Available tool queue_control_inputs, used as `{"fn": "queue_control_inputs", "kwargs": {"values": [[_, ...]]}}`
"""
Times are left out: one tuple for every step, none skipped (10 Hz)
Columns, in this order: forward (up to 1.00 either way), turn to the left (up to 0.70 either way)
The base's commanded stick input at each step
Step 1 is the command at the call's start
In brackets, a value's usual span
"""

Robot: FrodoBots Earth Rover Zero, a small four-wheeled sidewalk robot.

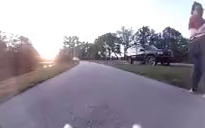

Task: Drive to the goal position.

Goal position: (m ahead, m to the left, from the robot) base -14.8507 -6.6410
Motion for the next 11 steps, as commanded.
{"fn": "queue_control_inputs", "kwargs": {"values": [[0.0,-1.0],[0.0,-1.0],[0.0,-1.0],[0.0,-1.0],[0.0,-1.0],[0.0,-1.0],[0.0,-1.0],[0.0,-1.0],[0.0,-1.0],[0.0,-1.0],[0.0,-1.0]]}}
